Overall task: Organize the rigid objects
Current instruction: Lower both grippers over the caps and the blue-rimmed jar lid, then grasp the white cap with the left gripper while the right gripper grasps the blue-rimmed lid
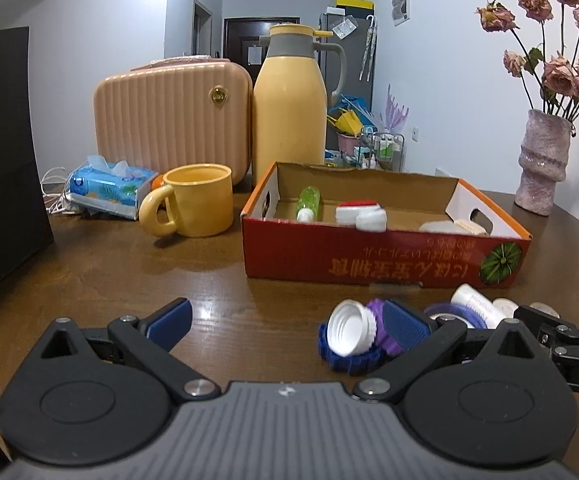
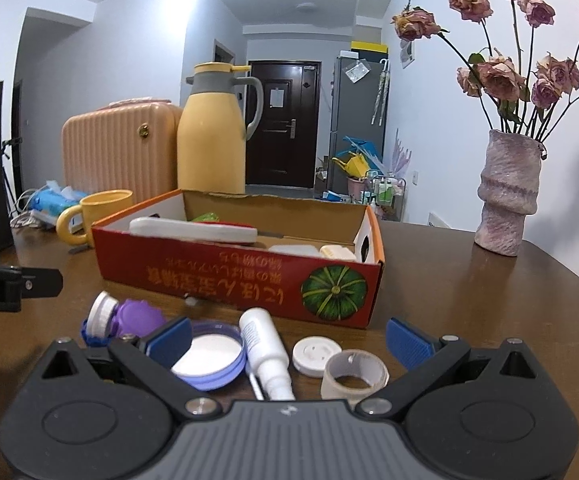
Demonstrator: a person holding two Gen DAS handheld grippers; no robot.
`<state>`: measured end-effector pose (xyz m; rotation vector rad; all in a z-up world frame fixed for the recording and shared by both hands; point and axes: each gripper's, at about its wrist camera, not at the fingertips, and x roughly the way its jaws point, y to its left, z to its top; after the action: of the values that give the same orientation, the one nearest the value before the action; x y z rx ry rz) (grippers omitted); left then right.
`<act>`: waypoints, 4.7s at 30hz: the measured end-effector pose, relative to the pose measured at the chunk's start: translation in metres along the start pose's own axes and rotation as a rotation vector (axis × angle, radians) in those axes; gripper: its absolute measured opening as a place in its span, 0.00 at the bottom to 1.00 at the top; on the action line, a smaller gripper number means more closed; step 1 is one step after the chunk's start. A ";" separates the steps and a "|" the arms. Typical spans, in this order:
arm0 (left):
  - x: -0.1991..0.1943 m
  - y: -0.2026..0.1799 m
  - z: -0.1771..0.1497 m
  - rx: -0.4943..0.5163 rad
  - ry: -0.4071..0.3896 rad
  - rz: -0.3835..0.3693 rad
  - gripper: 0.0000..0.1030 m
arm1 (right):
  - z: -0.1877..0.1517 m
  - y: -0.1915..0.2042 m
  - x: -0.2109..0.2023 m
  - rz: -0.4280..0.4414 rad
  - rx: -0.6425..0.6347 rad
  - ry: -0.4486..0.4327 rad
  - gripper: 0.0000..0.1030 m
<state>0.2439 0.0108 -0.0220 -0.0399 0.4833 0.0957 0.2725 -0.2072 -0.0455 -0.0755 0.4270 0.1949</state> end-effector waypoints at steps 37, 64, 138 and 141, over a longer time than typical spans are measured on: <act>0.003 0.032 -0.010 -0.048 0.043 -0.009 1.00 | 0.007 0.045 0.055 0.199 -0.102 0.196 0.64; 0.006 0.034 -0.010 -0.061 0.065 -0.005 1.00 | 0.006 0.033 0.043 0.243 -0.015 0.171 0.49; 0.057 -0.023 -0.001 0.151 0.086 -0.187 0.47 | 0.006 -0.010 0.031 0.144 0.067 0.070 0.63; 0.059 -0.023 -0.002 0.148 0.109 -0.225 0.36 | 0.006 -0.010 0.031 0.143 0.067 0.071 0.63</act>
<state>0.2977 -0.0069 -0.0511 0.0458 0.5904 -0.1639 0.3050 -0.2105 -0.0530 0.0145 0.5095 0.3193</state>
